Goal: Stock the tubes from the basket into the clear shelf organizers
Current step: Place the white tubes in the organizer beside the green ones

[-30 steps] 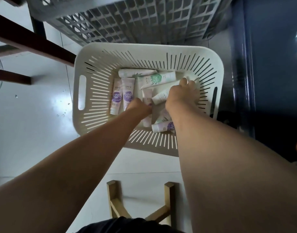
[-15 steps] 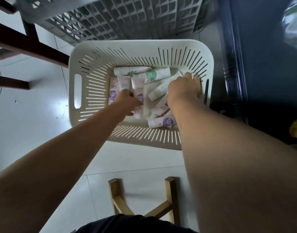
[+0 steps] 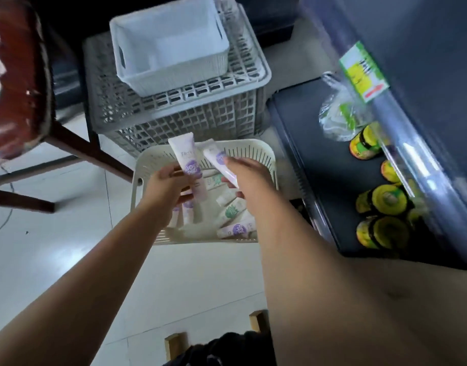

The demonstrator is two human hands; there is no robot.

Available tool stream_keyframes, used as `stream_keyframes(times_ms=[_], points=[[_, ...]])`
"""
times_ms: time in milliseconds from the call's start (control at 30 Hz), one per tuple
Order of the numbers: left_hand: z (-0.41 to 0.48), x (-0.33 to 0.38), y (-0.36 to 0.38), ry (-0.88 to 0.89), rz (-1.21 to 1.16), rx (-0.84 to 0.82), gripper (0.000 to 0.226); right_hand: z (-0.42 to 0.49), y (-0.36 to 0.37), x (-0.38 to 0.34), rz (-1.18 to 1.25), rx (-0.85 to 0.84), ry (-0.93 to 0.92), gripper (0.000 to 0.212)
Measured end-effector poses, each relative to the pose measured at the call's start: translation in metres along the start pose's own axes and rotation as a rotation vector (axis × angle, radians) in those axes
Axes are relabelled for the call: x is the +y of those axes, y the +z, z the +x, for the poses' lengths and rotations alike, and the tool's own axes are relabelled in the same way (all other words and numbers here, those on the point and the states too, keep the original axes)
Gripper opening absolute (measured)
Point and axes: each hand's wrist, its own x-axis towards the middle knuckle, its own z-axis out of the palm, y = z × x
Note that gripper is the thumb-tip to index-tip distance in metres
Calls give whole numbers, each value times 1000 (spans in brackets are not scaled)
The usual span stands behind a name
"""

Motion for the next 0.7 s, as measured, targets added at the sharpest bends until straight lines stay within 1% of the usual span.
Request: stream_keyframes(times_ms=[67,100,200,267,333,367,400,467,533,633,700], points=[[-19,22,5,73,-37,-24,24,-20,-10,-3,47,-27,3,15],[-28,33,8,107,-43,-44,27,-27,-14,-5,77,-15,4,16],[-56,62,25,202,-60,-154,29,-50,-22,-29,148,58,-12,27],[-76,82,40,272,-60,-237,28,-66,-28,-49,253,58,-76,27],[-96,103,54,353,-59,-295,24,-90,-38,-68,363,47,-191,25],[-104,114,60,389,-59,-313,22,-102,-45,-76,398,55,-239,29],[-112,126,66,424,-56,-333,20,-114,-53,-84,417,82,-284,32],[-129,147,79,497,-27,-397,21,-140,-71,-99,449,164,-390,24],[-148,167,96,573,9,-469,22,-168,-91,-112,515,293,-495,19],[-177,191,125,699,29,-569,26,-211,-126,-124,623,468,-608,20],[-195,204,148,758,27,-628,33,-240,-156,-124,660,559,-695,19]])
